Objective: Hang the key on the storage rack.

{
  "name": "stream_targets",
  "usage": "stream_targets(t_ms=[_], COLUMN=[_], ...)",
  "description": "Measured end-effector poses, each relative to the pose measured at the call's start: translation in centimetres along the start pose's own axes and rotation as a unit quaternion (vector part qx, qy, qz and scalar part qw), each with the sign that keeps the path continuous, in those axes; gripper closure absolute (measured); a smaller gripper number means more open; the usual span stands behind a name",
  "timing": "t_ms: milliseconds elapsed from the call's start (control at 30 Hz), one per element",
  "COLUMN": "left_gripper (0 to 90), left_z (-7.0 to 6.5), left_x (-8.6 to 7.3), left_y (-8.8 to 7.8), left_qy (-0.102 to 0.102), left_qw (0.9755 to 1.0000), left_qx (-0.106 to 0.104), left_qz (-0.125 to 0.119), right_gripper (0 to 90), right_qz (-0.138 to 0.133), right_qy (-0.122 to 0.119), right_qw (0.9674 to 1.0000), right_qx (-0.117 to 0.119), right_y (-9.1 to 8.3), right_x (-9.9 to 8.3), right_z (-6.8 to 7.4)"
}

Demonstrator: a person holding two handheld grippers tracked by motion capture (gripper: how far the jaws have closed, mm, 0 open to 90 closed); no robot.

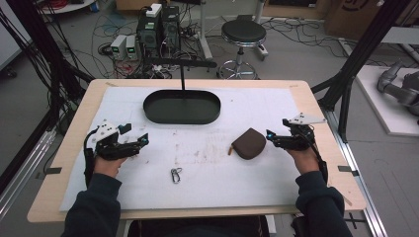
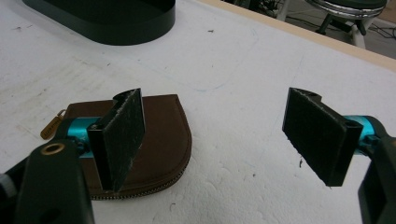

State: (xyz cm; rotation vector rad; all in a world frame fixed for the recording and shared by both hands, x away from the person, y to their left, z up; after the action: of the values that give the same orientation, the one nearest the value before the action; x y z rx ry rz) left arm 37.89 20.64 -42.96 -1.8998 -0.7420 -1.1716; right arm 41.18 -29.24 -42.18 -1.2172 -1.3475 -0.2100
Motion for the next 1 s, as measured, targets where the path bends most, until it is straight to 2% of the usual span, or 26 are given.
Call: stream_targets(t_ms=[167,333,367,467,500,533,600,633,700,733,833,867,933,1000], left_gripper=[22.7,23.5,23.5,23.4,23.2,23.0,23.1,25.2,36.3,40.7,49.1,50.8,53.2,56.2], left_z=[0.1,-0.6,-0.7,-1.7,-1.7,-2.2,-2.6,-2.9,-3.5,-3.5,-4.4,-4.7,-5.5,-6.3], left_x=[-0.2,-0.3,-0.3,-0.7,-0.7,-1.2,-1.7,-2.0,-2.5,-2.5,-3.2,-3.4,-3.9,-4.4], left_y=[0.2,0.3,0.3,0.6,0.6,1.0,1.4,1.5,1.5,1.5,1.7,1.8,1.9,2.0], left_qy=[-0.005,-0.006,-0.007,0.002,0.002,0.001,0.003,0.005,0.018,0.018,0.025,0.025,0.034,0.047], left_qw=[0.9999,0.9999,0.9999,0.999,0.999,0.9976,0.9952,0.9932,0.9889,0.9889,0.9804,0.9784,0.9719,0.9673], left_qx=[-0.002,-0.003,-0.005,-0.032,-0.032,-0.052,-0.07,-0.085,-0.11,-0.11,-0.148,-0.156,-0.173,-0.182], left_qz=[0.01,0.013,0.014,0.031,0.031,0.045,0.067,0.079,0.098,0.098,0.127,0.134,0.156,0.17], right_gripper=[21.5,21.6,21.6,21.6,21.6,21.7,21.7,21.7,21.7,21.7,21.7,21.7,21.7,21.7], right_qz=[0.0,0.001,-0.001,-0.002,-0.002,0.0,0.004,0.005,0.007,0.006,0.002,0.003,0.003,0.003], right_qy=[0.004,0.002,0.001,0.001,0.001,-0.005,-0.009,-0.011,-0.013,-0.017,-0.016,-0.016,-0.015,-0.016], right_qw=[1.0,1.0,1.0,1.0,1.0,0.9999,0.9999,0.9999,0.9998,0.9998,0.9998,0.9998,0.9998,0.9998], right_qx=[0.0,-0.002,-0.004,-0.008,-0.008,-0.011,-0.01,-0.01,-0.01,-0.01,-0.01,-0.012,-0.011,-0.011], right_y=[0.0,-0.1,-0.2,-0.5,-0.5,-0.5,-0.3,-0.3,-0.3,-0.4,-0.5,-0.5,-0.5,-0.5], right_x=[-0.2,-0.3,-0.3,-0.2,-0.2,-0.2,-0.2,-0.2,-0.2,-0.1,0.1,0.1,0.1,0.1], right_z=[-0.2,-0.2,-0.2,-0.1,-0.1,0.0,0.1,0.1,0.3,0.4,0.5,0.5,0.5,0.5])
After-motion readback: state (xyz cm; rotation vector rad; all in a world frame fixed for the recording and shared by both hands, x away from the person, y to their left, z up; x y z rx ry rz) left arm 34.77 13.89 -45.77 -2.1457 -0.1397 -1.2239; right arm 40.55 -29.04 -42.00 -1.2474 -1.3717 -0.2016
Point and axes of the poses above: each handheld gripper's, and its own axes: y roughly forward along the jaws, x roughly out of its top, z roughly to its left, the point moved 6 cm from there along y, roughly forward along the jaws, and after that the axes turned 12 degrees about -y, right-handed, at the moved point
